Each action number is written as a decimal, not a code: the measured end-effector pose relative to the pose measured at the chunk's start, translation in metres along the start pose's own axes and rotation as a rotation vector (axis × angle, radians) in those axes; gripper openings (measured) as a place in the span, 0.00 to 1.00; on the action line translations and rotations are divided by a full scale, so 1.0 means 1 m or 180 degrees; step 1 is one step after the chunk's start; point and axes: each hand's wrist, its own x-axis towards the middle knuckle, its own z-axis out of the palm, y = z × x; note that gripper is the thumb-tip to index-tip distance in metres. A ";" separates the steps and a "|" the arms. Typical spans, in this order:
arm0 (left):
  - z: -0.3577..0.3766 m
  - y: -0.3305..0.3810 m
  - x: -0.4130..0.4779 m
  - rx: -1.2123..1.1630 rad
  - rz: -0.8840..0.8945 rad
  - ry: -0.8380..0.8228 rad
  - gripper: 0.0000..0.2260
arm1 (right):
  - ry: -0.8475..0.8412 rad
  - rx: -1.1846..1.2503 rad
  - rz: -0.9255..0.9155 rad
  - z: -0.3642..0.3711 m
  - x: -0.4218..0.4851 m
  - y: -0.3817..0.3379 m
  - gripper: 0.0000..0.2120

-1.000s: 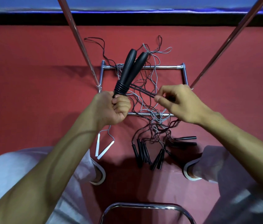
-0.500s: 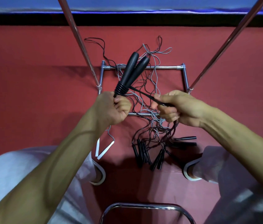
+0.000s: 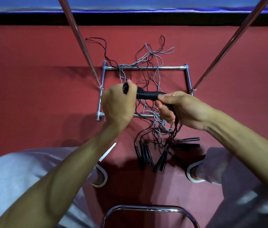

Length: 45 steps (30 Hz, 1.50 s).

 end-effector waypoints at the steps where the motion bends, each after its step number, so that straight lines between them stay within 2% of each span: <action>1: 0.000 0.001 0.003 0.0122 0.0075 0.0024 0.24 | 0.0045 0.0018 0.0135 -0.001 0.001 0.000 0.15; 3: 0.001 0.001 0.005 0.0303 0.0216 -0.0005 0.22 | 0.0229 -0.0117 0.0311 -0.005 0.003 0.000 0.16; 5: 0.002 0.003 0.006 0.0550 0.0303 -0.0146 0.21 | 0.0393 -0.0633 0.0267 -0.008 0.004 0.000 0.16; 8: 0.002 0.003 0.004 0.0863 0.0306 -0.0537 0.18 | 0.0381 -0.2021 -0.0214 -0.009 0.001 -0.001 0.09; 10: 0.001 0.002 0.005 0.0976 0.0236 -0.0805 0.18 | 0.0328 -0.2576 -0.0503 -0.008 -0.001 -0.002 0.04; 14: -0.002 0.001 0.004 0.1091 0.0128 -0.1059 0.16 | 0.0415 -0.3588 -0.1281 -0.007 0.000 -0.002 0.06; 19: -0.006 0.004 0.004 0.1214 0.0124 -0.1233 0.18 | 0.0390 -0.3883 -0.1533 -0.018 0.004 0.001 0.04; 23: -0.011 0.012 0.007 0.1140 0.0058 -0.1435 0.18 | 0.0302 -0.3653 -0.1482 -0.027 -0.001 -0.005 0.09; 28: -0.015 0.015 0.010 0.0552 -0.0071 -0.2003 0.20 | 0.0038 -0.2532 -0.1011 -0.038 -0.002 -0.013 0.19; 34: -0.023 0.005 0.010 -0.0280 -0.0158 -0.2817 0.24 | -0.0304 -0.1382 -0.0354 -0.034 -0.003 -0.008 0.14; 37: -0.029 0.000 0.009 -0.0608 -0.0070 -0.2869 0.20 | -0.0429 -0.0977 -0.0154 -0.022 -0.001 0.000 0.12; 42: -0.031 -0.003 0.002 -0.0840 0.0206 -0.2662 0.24 | -0.0750 -0.0001 0.0303 -0.013 0.001 0.007 0.13; 45: -0.033 -0.004 0.000 -0.0879 0.0438 -0.2495 0.22 | -0.0663 0.0343 0.0194 -0.012 0.003 0.010 0.13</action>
